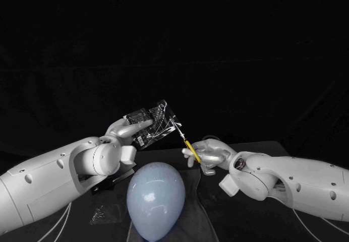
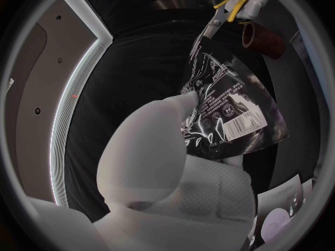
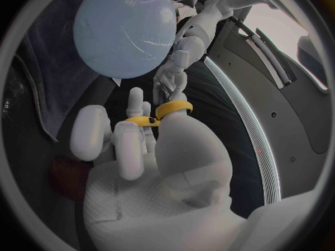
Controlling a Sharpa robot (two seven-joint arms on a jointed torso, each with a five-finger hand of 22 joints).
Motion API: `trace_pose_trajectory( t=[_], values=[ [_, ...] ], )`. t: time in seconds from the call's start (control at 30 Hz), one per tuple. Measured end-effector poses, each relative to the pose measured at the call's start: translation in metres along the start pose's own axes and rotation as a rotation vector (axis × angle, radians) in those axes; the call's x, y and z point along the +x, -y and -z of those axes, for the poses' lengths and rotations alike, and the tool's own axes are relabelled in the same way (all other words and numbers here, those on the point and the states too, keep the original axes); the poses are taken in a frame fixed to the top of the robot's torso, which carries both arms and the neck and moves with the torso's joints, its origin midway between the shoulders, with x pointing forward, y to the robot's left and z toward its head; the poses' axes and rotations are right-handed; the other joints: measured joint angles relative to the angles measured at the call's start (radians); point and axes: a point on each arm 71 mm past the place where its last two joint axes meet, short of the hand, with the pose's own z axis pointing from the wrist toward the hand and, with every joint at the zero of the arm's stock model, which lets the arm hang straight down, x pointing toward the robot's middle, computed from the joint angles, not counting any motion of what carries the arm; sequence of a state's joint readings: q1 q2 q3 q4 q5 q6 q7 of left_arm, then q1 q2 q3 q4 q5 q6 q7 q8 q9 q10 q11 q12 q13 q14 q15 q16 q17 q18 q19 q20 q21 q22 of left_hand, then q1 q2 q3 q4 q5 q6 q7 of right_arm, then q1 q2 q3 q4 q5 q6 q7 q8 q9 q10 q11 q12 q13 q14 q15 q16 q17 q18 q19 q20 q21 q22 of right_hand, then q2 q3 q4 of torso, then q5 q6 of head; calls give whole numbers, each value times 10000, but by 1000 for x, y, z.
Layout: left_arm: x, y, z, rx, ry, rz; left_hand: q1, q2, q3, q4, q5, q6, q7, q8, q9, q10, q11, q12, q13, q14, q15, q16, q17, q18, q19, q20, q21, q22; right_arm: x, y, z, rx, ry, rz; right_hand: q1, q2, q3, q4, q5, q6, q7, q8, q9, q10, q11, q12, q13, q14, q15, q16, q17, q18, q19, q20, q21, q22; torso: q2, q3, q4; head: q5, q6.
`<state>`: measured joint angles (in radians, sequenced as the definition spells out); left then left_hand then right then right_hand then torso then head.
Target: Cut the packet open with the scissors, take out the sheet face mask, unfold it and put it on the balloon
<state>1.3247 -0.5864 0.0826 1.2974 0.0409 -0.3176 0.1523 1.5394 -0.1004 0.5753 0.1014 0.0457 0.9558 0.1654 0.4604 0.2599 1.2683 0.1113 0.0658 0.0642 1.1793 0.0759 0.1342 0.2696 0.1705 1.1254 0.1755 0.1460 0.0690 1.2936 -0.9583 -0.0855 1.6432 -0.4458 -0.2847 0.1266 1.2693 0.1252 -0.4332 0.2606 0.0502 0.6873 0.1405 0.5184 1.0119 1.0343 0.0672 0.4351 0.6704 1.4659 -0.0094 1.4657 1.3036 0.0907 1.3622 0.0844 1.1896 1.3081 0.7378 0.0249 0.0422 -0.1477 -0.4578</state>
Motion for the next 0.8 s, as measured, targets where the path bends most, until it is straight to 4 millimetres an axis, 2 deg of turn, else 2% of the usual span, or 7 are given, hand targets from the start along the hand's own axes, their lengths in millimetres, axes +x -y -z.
trace_pose_trajectory(
  t=[0.07, 0.13, 0.33, 0.4, 0.57, 0.8],
  values=[
    [0, 0, 0, 1, -11, -1, 0, 0, 0, 0, 0, 0, 0, 0, 0, 0, 0, 0, 0, 0, 0, 0, 0, 22, 0, 0, 0, 0, 0, 0, 0, -25, 6, -17, -69, -69, -32, -32, 0, -257, 229, -335, -181, -337, 227, -514, -446, 4, 178, 0, -13, -2, -17, 170, -9, 1, 0, 0, -1, -6, 6],
    [1, 0, 0, -2, -41, -2, 0, 0, -1, 0, 0, -1, -1, 0, 0, 0, 0, 0, 0, 0, 0, 0, -1, 23, 0, 0, 0, 0, 1, -1, -1, -58, 4, -31, -150, -150, -38, -39, 0, -443, 363, -593, -333, -524, 388, -890, -850, 3, 314, -1, -58, -3, -101, 305, -116, 1, 0, 1, -2, -6, 14],
    [1, 0, 0, -12, -102, -11, -1, -1, -2, 1, 0, -2, -2, -1, 0, 0, 0, 1, 0, 0, 0, 0, -2, 22, 0, 0, 0, 0, 1, -1, -1, -99, 1, -40, -207, -456, -35, -37, 1, -1097, 293, -1125, -743, -1149, 763, -1643, -1786, -10, 615, -74, -318, -4, -427, 631, -555, 0, -1, 1, -7, -13, 35],
    [2, 0, 0, -11, -120, -16, -2, -2, -2, 1, 0, -2, -2, -3, 0, 0, 0, 1, 0, 0, 0, 0, -3, 21, 0, 0, 0, 0, 1, -1, -1, -100, -4, -40, -217, -605, -5, 86, 1, -1219, 281, -1181, -837, -1295, 831, -1787, -2043, 1, 700, -75, -402, -4, -518, 721, -706, -1, -4, 0, -9, -17, 40],
    [2, 0, 0, -6, -170, -26, -17, -14, 0, -1, 0, -4, -4, -4, 0, 0, 0, 1, 0, 0, 0, 0, -1, 19, 0, 0, 0, 0, 1, -1, -1, -95, -23, -27, -290, -881, 163, 320, 1, -1235, 278, -1181, -959, -1344, 882, -1862, -2410, 5, 704, -114, -494, -5, -586, 789, -842, -5, -4, -3, -8, -18, 41],
    [2, 0, 0, 5, -219, -55, -97, -17, 40, -41, -1, -5, -5, -25, 0, 0, 0, 0, 1, 0, 0, 0, 8, 12, 0, 0, 0, 0, 2, -1, -2, -99, -41, -23, -391, -982, 422, 304, 1, -1286, 259, -1181, -1021, -1344, 883, -1924, -2641, -30, 739, -115, -536, -5, -621, 824, -892, -7, -1, -3, -5, -19, 30]
  ],
)
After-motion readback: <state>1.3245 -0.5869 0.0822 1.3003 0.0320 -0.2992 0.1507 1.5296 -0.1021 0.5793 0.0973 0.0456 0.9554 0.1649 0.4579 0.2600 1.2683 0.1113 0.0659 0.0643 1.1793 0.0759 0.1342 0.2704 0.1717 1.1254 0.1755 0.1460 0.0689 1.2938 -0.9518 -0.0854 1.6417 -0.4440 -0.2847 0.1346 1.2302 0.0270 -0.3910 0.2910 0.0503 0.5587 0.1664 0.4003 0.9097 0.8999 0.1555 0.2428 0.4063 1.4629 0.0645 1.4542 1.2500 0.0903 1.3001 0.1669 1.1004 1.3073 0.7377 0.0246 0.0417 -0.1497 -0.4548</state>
